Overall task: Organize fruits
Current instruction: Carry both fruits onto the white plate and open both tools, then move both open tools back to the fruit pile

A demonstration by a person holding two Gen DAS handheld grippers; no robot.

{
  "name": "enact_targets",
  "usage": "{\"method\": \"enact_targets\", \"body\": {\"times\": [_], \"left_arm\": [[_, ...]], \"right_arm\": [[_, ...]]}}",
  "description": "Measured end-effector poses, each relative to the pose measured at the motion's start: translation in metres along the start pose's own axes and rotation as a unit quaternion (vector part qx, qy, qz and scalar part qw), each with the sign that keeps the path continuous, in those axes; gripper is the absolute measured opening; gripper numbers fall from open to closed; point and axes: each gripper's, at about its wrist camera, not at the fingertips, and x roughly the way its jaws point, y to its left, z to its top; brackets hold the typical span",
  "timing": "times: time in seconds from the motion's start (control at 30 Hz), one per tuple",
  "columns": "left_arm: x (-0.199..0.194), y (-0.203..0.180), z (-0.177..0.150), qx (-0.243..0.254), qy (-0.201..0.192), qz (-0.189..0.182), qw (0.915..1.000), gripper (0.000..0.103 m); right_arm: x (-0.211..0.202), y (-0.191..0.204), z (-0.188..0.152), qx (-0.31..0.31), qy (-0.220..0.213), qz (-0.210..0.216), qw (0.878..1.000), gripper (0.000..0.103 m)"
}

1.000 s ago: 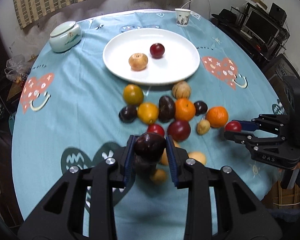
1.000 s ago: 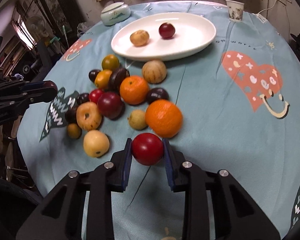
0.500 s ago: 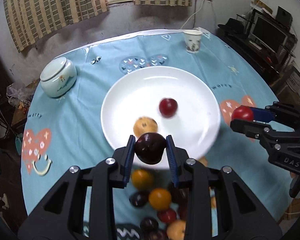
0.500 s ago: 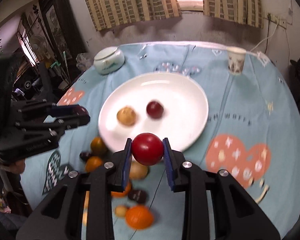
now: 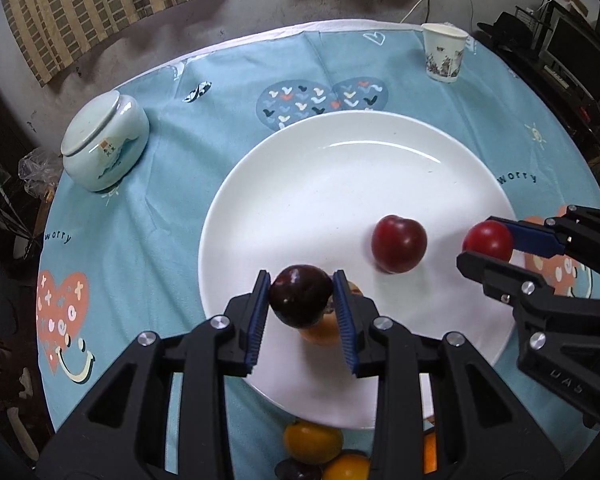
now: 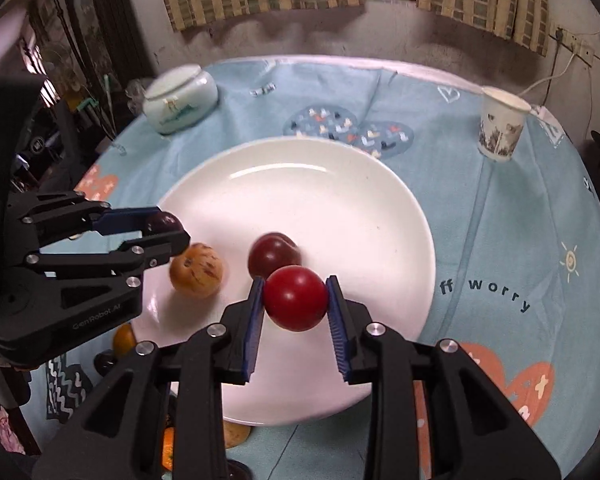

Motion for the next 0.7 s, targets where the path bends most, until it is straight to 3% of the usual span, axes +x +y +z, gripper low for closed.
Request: {"method": "enact_targets", "body": {"times": [0.07, 0.13, 0.23, 0.33, 0.43, 0.53, 0.57, 0.63, 0.7], "left_arm": [[0.003, 0.001, 0.001, -0.005, -0.001, 0.011, 0.9999, 0.053], [0.002, 0.001, 0.0, -0.008, -0.008, 0.01, 0.9999, 0.057], [0.002, -0.001, 0.0, -0.003, -0.016, 0.018, 0.9997, 0.062], [0.0, 0.0, -0.001, -0.005, -0.033, 0.021, 0.9992, 0.063], [-0.012, 0.01, -0.003, -0.028, -0.07, 0.007, 0.9972, 0.067], [-0.034, 0.022, -0.005, -0.054, -0.136, 0.008, 0.9892, 0.076], [-0.043, 0.024, -0.005, -0.059, -0.16, 0.014, 0.9853, 0.082], [-0.059, 0.028, -0.006, -0.062, -0.197, 0.02, 0.9782, 0.083], [-0.072, 0.031, -0.004, -0.062, -0.218, 0.019, 0.9737, 0.086]], "right_arm": [[0.007, 0.001, -0.001, -0.005, 0.01, -0.012, 1.0, 0.033], [0.009, 0.002, -0.002, -0.01, 0.012, -0.013, 1.0, 0.033], [0.006, 0.002, -0.004, -0.013, -0.006, -0.024, 1.0, 0.072], [-0.002, 0.001, -0.003, -0.016, -0.026, -0.027, 0.999, 0.072], [-0.025, -0.005, -0.005, -0.001, -0.075, -0.047, 0.996, 0.072], [-0.06, -0.017, -0.007, 0.031, -0.15, -0.063, 0.986, 0.073], [-0.077, -0.022, -0.008, 0.043, -0.185, -0.064, 0.98, 0.073], [-0.105, -0.026, -0.01, 0.058, -0.244, -0.085, 0.964, 0.073], [-0.134, -0.028, -0.014, 0.062, -0.304, -0.1, 0.945, 0.083]]}}
